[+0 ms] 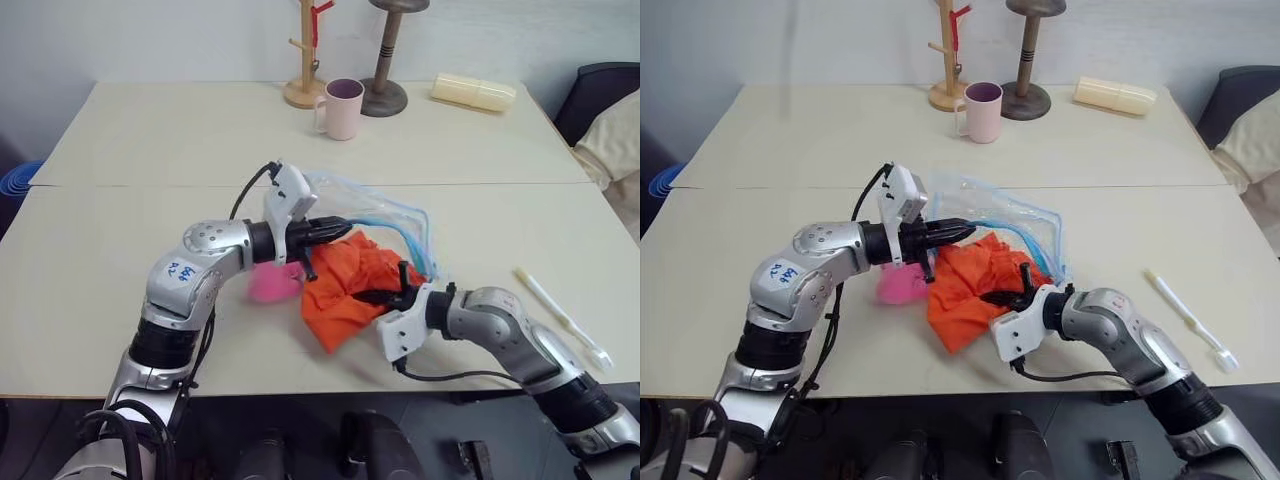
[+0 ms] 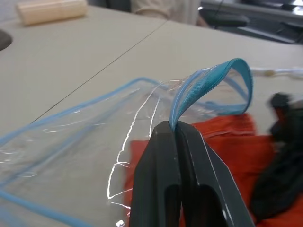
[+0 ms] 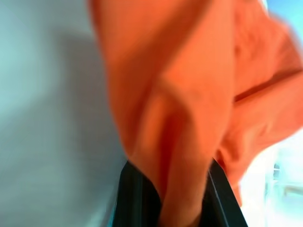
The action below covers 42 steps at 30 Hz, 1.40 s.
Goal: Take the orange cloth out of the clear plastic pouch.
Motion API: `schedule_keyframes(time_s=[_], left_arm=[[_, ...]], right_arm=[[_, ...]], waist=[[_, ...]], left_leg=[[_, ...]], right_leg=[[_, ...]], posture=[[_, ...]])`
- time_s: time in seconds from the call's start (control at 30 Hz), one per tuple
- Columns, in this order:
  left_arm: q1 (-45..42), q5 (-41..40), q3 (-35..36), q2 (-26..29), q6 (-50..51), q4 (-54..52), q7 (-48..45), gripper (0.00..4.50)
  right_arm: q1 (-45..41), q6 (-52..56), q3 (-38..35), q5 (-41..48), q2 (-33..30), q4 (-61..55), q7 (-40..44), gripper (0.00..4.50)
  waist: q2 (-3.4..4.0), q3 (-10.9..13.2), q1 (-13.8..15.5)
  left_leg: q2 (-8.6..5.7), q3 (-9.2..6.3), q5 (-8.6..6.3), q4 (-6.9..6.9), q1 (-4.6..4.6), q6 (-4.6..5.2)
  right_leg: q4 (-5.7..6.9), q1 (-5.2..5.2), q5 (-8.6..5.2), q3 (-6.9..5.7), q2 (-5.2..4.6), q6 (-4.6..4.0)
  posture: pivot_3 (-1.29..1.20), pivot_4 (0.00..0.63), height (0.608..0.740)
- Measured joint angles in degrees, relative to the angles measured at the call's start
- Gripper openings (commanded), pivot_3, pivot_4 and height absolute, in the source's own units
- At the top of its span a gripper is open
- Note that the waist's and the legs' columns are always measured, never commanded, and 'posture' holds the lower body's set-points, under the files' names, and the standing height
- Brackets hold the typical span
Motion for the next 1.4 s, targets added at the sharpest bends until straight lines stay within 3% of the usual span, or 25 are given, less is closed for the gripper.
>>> schedule_keyframes(time_s=[0.23,0.37,0.5,0.6,0.73,0.93,1.07,1.2,1.4], left_arm=[[-0.8,7.2,-0.6,1.9,-6.7,10.2,2.5,0.00],[-0.5,7.3,0.0,5.9,-7.5,9.7,0.0,0.00],[5.5,5.0,1.0,12.9,-7.7,1.7,-7.3,0.00],[10.0,2.6,2.2,16.1,-7.7,-3.7,-12.0,0.00],[15.5,0.2,1.5,19.4,-7.8,-11.5,-17.6,0.00],[16.0,4.2,-2.1,20.4,-10.6,-12.8,-17.5,0.00],[15.1,6.4,-2.6,19.3,-10.3,-11.1,-15.1,1.02],[14.9,3.6,0.6,17.4,-5.6,-10.8,-12.9,2.22],[14.0,-12.1,16.7,16.9,5.2,-10.8,-13.8,4.02]], right_arm=[[14.7,-9.3,-10.1,8.5,-17.0,-6.4,5.0,0.02],[23.9,-9.4,-21.6,11.9,-20.9,-5.8,6.2,0.02],[28.4,-7.7,-32.6,13.5,-20.8,0.2,5.8,0.02],[25.6,-5.8,-35.4,11.4,-19.6,4.9,2.9,0.02],[15.4,1.2,-30.5,4.9,-12.2,11.5,-4.5,0.02],[4.3,10.7,-19.9,-1.5,-2.8,20.5,-9.9,0.02],[3.0,15.1,-19.6,0.4,-2.2,22.3,-9.6,1.27],[5.5,23.3,-23.0,9.9,-1.9,17.2,-4.4,2.56],[10.0,44.8,-36.7,32.0,-1.4,5.4,3.7,4.50]], waist=[[-0.05,0.0,1.0],[-0.11,0.1,0.8],[-0.11,0.1,0.8],[-0.12,0.1,0.8],[-0.08,0.1,0.7],[-0.02,0.1,0.8],[-0.02,0.1,1.0],[-0.02,0.1,1.0],[-0.02,0.1,0.9]], left_leg=[[0.00,0.05,-0.01,-0.01,0.02,0.02],[0.02,0.09,-0.01,-0.02,0.05,0.02],[0.03,0.10,-0.01,-0.04,0.08,0.01],[0.06,0.07,-0.01,-0.01,0.08,0.01],[0.04,0.10,0.00,-0.01,0.09,-0.01],[0.01,0.12,0.01,0.00,0.06,-0.02],[0.02,0.07,0.01,-0.02,0.00,-0.01],[0.06,0.01,0.00,-0.04,-0.03,0.00],[0.08,-0.02,0.00,-0.02,0.01,0.00]], right_leg=[[-0.03,0.01,0.00,-0.01,0.01,0.00],[-0.02,0.01,0.00,0.01,0.02,0.00],[-0.03,0.02,0.00,0.04,0.02,0.00],[-0.03,0.03,0.00,0.04,0.02,0.00],[-0.01,0.03,-0.01,0.09,0.02,-0.02],[0.01,0.01,-0.02,0.10,0.02,-0.04],[-0.01,-0.01,-0.02,0.06,0.02,-0.04],[0.05,-0.01,-0.02,0.01,0.03,-0.04],[0.06,0.00,-0.02,0.02,0.02,-0.03]], posture=[[0.00,0.150,0.740],[0.00,0.150,0.740],[0.00,0.150,0.740],[0.00,0.150,0.740],[0.00,0.150,0.740],[0.00,0.150,0.740],[0.00,0.150,0.740],[0.00,0.150,0.740],[0.00,0.150,0.740]])
